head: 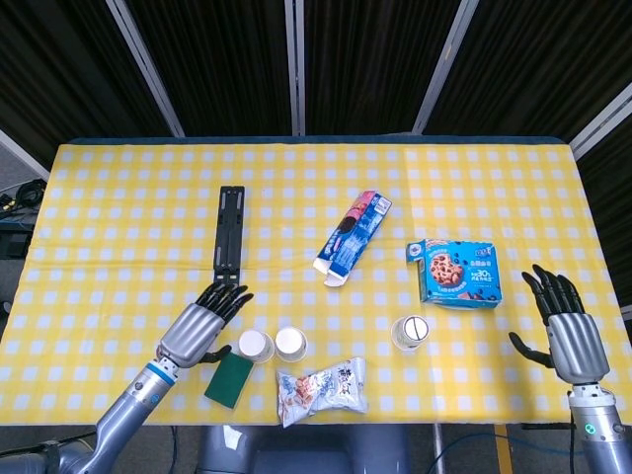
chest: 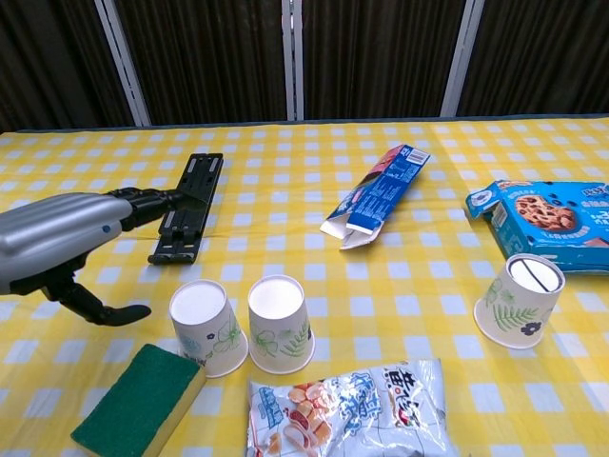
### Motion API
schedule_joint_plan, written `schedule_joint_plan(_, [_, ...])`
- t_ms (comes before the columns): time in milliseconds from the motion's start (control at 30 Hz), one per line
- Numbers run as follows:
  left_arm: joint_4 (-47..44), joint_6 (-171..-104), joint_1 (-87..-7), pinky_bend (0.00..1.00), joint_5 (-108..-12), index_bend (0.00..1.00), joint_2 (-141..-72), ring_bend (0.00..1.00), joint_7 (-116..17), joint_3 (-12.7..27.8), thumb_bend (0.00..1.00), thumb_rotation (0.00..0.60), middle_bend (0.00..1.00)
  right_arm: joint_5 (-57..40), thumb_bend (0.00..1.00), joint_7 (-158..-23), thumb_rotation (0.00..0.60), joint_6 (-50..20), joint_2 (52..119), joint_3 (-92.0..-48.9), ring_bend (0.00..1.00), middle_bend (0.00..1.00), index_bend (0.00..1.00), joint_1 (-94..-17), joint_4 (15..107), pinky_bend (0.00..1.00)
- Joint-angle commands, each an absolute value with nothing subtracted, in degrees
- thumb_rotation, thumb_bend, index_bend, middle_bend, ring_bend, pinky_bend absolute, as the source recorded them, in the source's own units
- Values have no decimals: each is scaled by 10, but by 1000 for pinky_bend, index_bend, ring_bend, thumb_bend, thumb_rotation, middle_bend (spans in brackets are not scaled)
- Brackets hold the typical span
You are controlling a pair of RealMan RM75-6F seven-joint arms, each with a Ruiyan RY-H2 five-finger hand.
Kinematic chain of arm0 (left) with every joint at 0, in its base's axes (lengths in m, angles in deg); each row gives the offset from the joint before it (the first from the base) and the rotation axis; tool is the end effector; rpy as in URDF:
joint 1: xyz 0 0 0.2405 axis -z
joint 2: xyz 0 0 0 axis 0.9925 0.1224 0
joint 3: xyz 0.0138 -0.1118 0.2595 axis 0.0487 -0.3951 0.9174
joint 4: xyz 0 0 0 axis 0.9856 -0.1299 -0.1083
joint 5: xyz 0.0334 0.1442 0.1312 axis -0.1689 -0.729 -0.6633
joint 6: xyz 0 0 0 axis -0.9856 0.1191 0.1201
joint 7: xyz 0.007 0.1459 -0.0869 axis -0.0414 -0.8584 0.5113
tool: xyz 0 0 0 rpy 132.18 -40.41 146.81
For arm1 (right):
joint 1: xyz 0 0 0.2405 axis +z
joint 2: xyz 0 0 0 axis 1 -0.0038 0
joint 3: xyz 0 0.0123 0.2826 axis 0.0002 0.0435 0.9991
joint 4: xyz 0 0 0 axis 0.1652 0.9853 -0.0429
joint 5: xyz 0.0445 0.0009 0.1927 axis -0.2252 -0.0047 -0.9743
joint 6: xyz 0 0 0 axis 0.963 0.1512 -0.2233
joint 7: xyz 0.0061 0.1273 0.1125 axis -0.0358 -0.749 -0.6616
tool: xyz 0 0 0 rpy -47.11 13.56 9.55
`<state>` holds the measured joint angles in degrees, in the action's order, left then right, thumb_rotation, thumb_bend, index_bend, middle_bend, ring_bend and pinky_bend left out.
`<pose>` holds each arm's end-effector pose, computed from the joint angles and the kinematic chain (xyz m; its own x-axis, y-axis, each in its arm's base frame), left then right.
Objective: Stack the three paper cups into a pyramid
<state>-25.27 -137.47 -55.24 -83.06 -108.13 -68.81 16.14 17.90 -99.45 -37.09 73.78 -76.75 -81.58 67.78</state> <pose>-0.1903 0.2705 -0.0052 0.4558 0.2611 0.8509 0.8237 -0.4859 -0.2921 -0.3333 -0.2333 0.1583 0.2944 0.0462 0.9546 -0.9476 -0.1151 0.2979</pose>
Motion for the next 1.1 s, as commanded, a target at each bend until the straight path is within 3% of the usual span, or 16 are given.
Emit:
schedule_joint_plan(33, [-259,-1399,-566,0,-846,0,-1061,0,-674,166,297,600,0,179,150,-994,600,-370,738,-767,0,0,60,-815,677,0])
schedule_joint_plan(400, [-263,-1488,-621,0,-882,0,-972,0,-608,186,298,600,0,188,151,-969,600,-324,721,-788,0,0,112,-801,707,0])
schedule_joint_plan(700, [-264,-1524,-645,0,-897,0,-929,0,-568,186,297,600,0,200,151,-924,600,-203,636,-818,0,0,151,-749,849,0])
schedule_joint_plan(1100, [-258,-1536,-661,0,-914,0,-915,0,-548,188,297,600,0,151,170,-836,600,-137,697,-786,0,0,202,-695,906,0])
